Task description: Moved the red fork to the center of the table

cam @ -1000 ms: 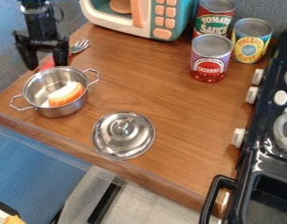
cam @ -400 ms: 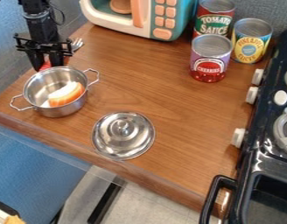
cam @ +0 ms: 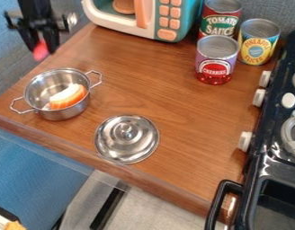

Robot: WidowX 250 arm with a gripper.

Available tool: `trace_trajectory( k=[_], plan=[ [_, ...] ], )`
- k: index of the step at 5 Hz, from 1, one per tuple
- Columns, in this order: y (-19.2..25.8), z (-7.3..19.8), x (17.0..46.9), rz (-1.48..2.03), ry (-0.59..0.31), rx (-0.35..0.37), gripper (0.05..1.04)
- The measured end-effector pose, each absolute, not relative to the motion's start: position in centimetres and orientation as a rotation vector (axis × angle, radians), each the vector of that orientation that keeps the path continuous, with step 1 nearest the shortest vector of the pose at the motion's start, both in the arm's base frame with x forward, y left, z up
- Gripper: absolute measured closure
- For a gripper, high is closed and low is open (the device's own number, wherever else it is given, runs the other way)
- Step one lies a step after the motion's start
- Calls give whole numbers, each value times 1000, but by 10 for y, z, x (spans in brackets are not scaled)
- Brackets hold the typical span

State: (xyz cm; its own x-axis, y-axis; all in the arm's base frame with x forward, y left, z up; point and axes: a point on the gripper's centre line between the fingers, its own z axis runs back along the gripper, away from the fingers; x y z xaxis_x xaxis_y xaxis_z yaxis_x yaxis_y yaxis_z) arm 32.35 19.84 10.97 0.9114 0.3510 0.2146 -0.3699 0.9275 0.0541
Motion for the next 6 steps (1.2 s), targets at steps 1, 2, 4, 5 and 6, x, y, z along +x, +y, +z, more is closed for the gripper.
trace_trajectory(
  k=[1,2,4,5,6],
  plan=[
    [145,125,321,265,-212,30,630],
    [96,118,316,169,-184,21,630],
    [31,59,323,197,-43,58,630],
    [29,42,331,203,-12,88,630],
    [32,37,339,193,-13,113,631]
  ],
)
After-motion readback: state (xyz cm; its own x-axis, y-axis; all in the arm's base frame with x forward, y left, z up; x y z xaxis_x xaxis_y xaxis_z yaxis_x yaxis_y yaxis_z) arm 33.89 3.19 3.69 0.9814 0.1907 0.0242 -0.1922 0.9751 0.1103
